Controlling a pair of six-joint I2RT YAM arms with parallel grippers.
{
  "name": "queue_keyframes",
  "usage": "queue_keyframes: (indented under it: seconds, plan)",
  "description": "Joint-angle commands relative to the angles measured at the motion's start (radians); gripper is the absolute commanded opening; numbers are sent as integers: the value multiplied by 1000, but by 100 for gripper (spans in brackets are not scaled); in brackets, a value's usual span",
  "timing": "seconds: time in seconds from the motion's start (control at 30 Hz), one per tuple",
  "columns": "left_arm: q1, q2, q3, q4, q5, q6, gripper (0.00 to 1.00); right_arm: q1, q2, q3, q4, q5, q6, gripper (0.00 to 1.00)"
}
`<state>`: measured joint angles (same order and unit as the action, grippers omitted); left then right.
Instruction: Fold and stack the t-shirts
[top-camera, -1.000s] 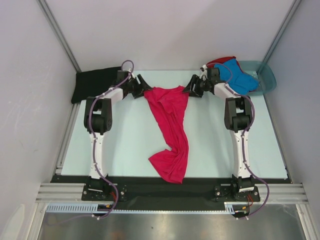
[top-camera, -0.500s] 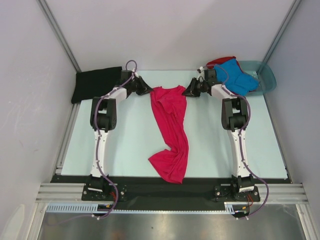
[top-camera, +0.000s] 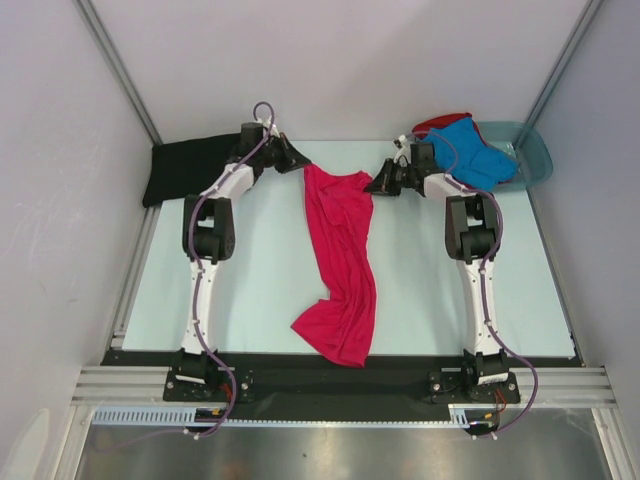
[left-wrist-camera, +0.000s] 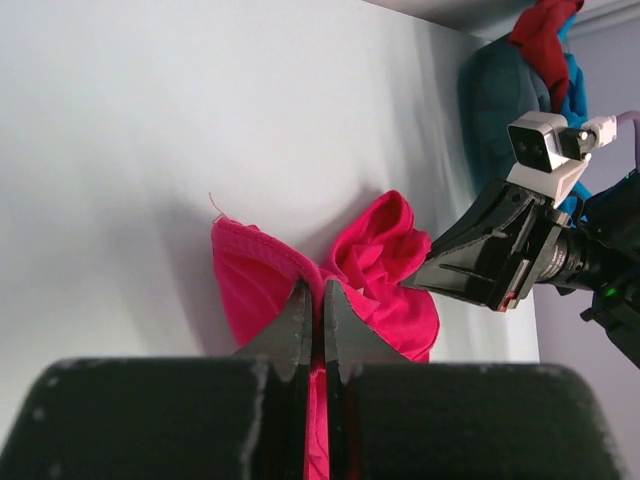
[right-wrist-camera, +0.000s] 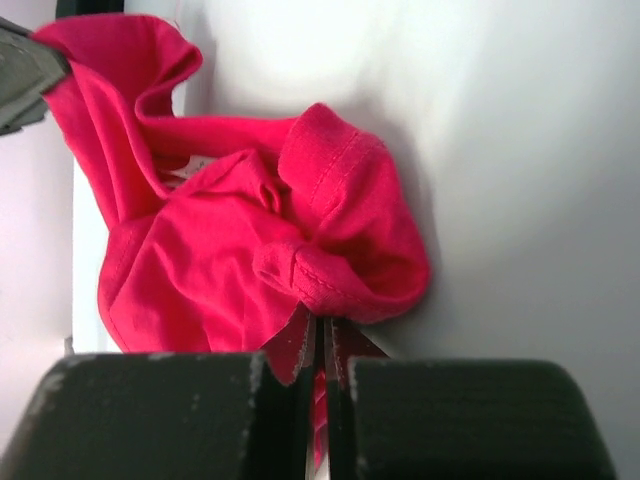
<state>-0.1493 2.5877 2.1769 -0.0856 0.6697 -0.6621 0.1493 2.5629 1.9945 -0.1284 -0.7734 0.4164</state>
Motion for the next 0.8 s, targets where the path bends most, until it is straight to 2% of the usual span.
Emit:
queue_keyframes:
  seconds: [0.0, 0.13, 0.27, 0.53, 0.57, 0.67, 0.77]
  plan:
    - [2, -110, 46, 6, 34, 51, 0, -10, -110, -43, 65, 22, -57, 0]
    - [19, -107, 70, 0, 30, 65, 0, -25, -148, -39, 66, 89, -96, 0]
    - [31, -60, 170, -23, 71, 61, 0, -37, -142, 7, 55, 111, -111, 0]
    - [45, -54, 211, 53, 102, 53, 0, -50, -78, 154, 14, 105, -134, 0]
    - [48, -44, 221, 53, 99, 49, 0, -51, -63, 212, -6, 105, -136, 0]
    - [63, -5, 247, 73, 106, 6, 0, -59, 6, 314, -62, 114, -128, 0]
    - [79, 29, 251, 118, 107, -27, 0, -60, 48, 345, -66, 132, -126, 0]
